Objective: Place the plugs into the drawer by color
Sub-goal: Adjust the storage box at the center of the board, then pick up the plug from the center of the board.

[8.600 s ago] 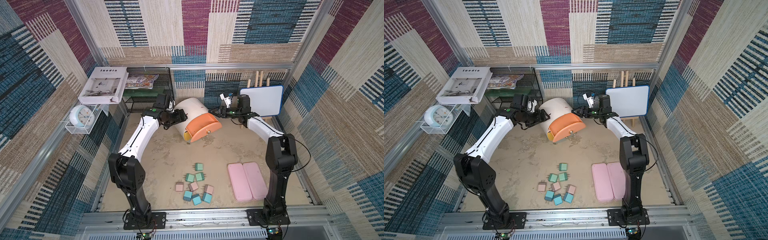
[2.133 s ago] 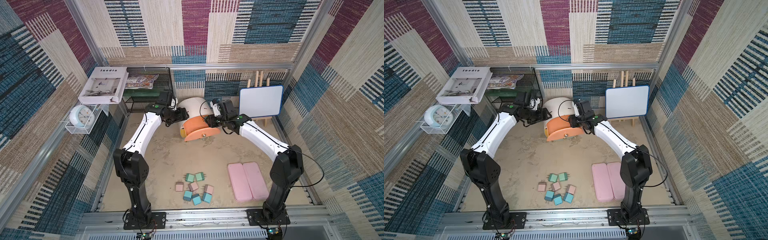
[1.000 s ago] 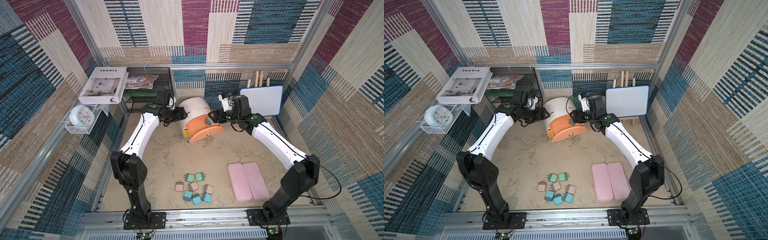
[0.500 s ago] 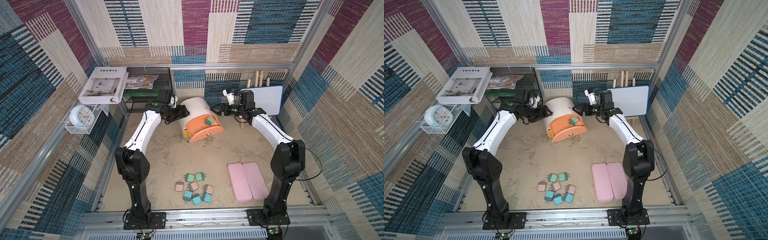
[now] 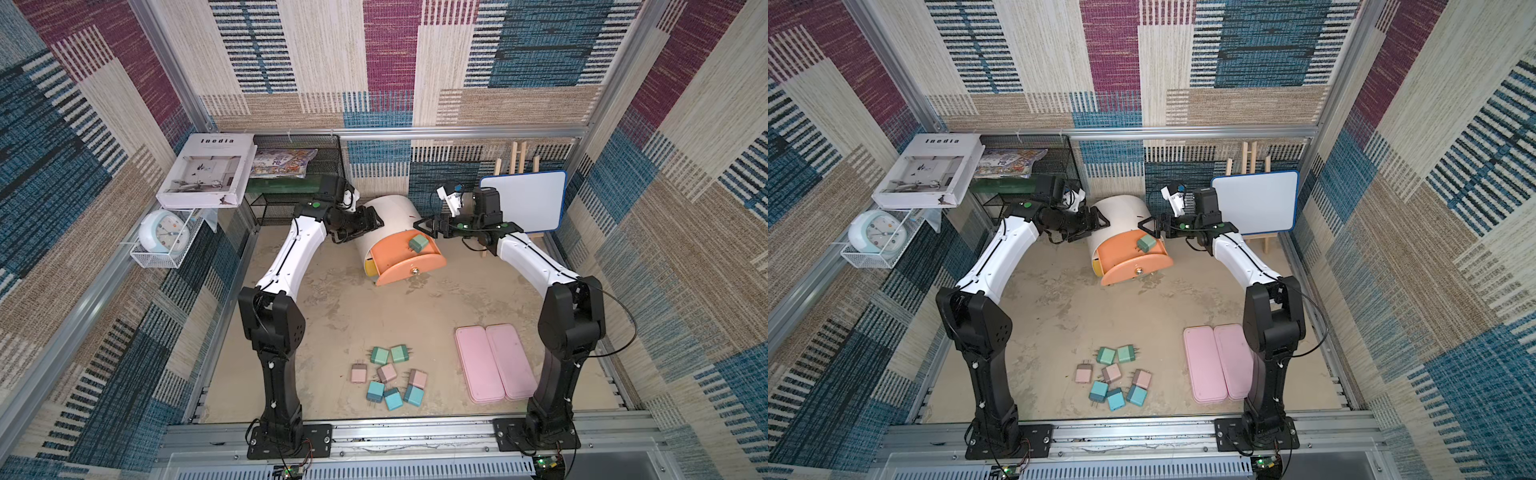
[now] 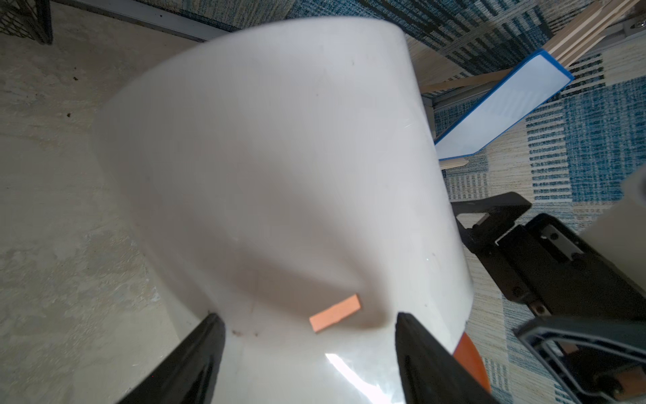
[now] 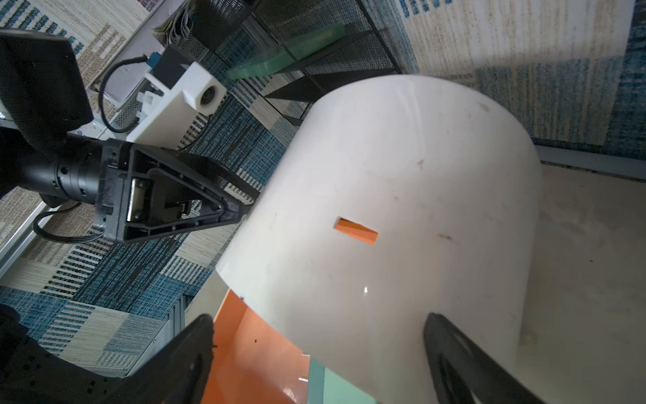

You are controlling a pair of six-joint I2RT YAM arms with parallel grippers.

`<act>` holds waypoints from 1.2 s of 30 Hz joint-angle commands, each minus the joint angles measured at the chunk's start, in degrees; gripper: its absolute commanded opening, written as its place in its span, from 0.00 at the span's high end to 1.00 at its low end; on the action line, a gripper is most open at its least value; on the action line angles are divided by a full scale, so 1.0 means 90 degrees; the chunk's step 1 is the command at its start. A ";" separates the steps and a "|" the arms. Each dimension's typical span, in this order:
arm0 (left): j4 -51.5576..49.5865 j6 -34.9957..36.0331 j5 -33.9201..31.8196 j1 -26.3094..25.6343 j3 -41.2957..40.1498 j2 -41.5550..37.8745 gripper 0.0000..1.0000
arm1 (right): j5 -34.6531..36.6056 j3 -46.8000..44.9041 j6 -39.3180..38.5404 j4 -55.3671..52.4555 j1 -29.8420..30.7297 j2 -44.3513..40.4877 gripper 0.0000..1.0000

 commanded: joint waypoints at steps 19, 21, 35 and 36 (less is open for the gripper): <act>-0.0122 0.0132 0.0035 -0.0002 0.0414 -0.0129 0.19 | 0.0980 -0.0675 -0.0254 -0.0558 0.0145 -0.1577 0.06; -0.0124 0.0135 -0.0074 -0.0002 0.0149 -0.0370 0.19 | 0.1534 -0.1186 -0.0493 -0.0570 0.0275 -0.2117 0.10; 0.0096 0.0283 -0.0426 -0.0002 -0.1423 -0.1383 0.20 | 0.5066 -0.5975 -0.2037 0.0419 0.3691 -0.4541 0.16; 0.0138 0.0283 -0.0423 -0.0002 -0.1518 -0.1417 0.20 | 0.5154 -0.6049 -0.2096 0.0475 0.3869 -0.4364 0.16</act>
